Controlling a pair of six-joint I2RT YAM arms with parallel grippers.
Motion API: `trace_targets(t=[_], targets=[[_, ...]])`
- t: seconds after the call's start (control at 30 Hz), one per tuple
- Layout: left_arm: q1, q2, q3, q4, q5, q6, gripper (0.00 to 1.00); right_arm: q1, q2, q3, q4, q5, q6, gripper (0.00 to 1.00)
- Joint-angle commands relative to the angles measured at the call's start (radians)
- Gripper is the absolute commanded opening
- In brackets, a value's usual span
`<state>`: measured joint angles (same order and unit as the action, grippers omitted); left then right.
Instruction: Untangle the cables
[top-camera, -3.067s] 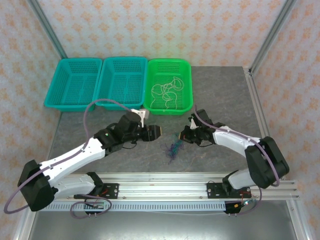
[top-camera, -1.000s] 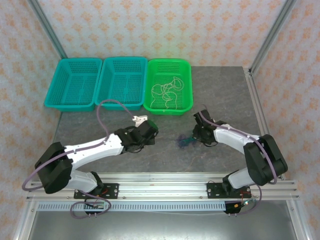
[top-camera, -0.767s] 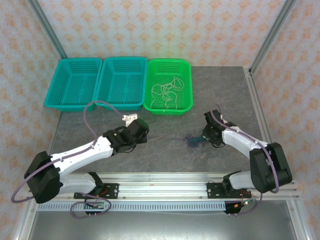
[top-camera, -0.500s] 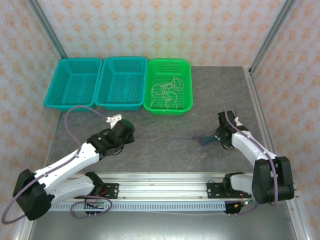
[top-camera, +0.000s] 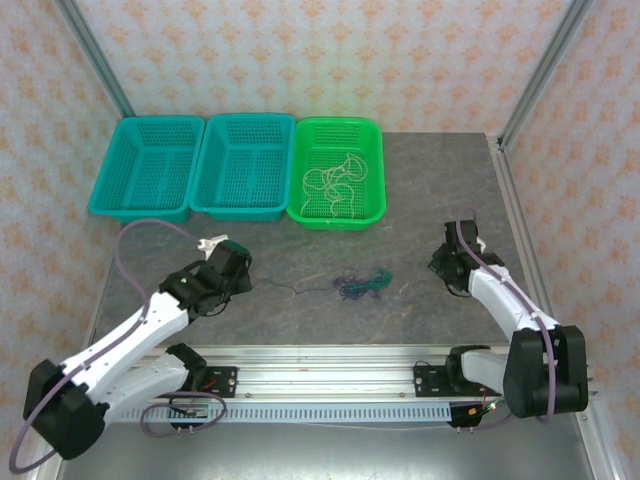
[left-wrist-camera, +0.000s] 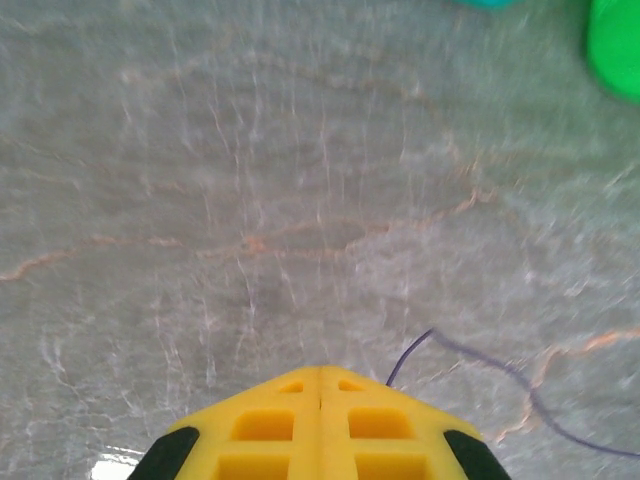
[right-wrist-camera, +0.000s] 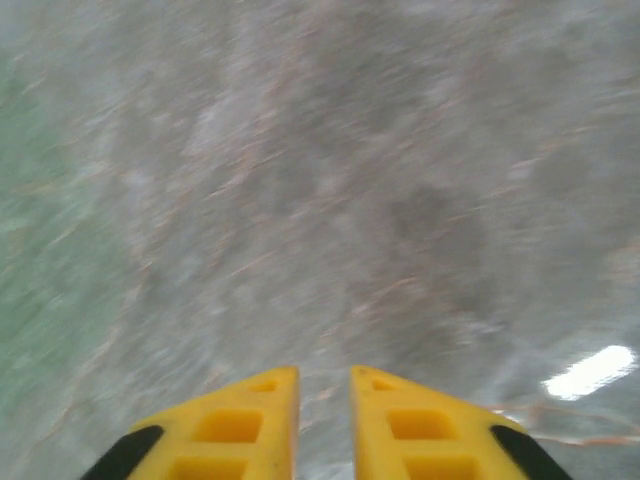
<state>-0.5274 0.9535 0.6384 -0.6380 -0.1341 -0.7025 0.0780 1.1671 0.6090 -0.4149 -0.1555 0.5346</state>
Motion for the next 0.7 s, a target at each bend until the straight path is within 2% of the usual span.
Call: trace_targets(t=[0.0, 0.07, 0.13, 0.17, 0.23, 0.33, 0.57, 0.67], targets=[[0.007, 0.018, -0.009, 0.019, 0.044, 0.036, 0.00, 0.076, -0.010, 0.025, 0.062, -0.204, -0.100, 0.29], [0.007, 0.002, -0.011, 0.030, 0.024, 0.034, 0.00, 0.205, -0.044, 0.035, 0.062, -0.149, -0.177, 0.40], [0.007, -0.008, -0.005, 0.038, 0.014, 0.039, 0.00, 0.298, -0.060, 0.035, 0.050, -0.071, -0.185, 0.47], [0.007, -0.009, -0.001, 0.037, 0.011, 0.041, 0.00, 0.329, -0.056, 0.035, 0.037, -0.045, -0.161, 0.52], [0.007, -0.003, 0.009, 0.032, 0.004, 0.043, 0.00, 0.394, -0.018, 0.044, 0.003, -0.019, -0.061, 0.66], [0.007, 0.008, 0.009, 0.030, -0.006, 0.036, 0.00, 0.504, 0.083, 0.070, -0.045, 0.012, 0.058, 0.74], [0.006, 0.008, 0.004, 0.041, -0.009, 0.031, 0.00, 0.591, 0.213, 0.133, 0.031, 0.020, 0.153, 0.78], [0.007, 0.007, 0.011, 0.026, -0.028, 0.029, 0.00, 0.611, 0.309, 0.196, -0.053, 0.132, 0.192, 0.73]])
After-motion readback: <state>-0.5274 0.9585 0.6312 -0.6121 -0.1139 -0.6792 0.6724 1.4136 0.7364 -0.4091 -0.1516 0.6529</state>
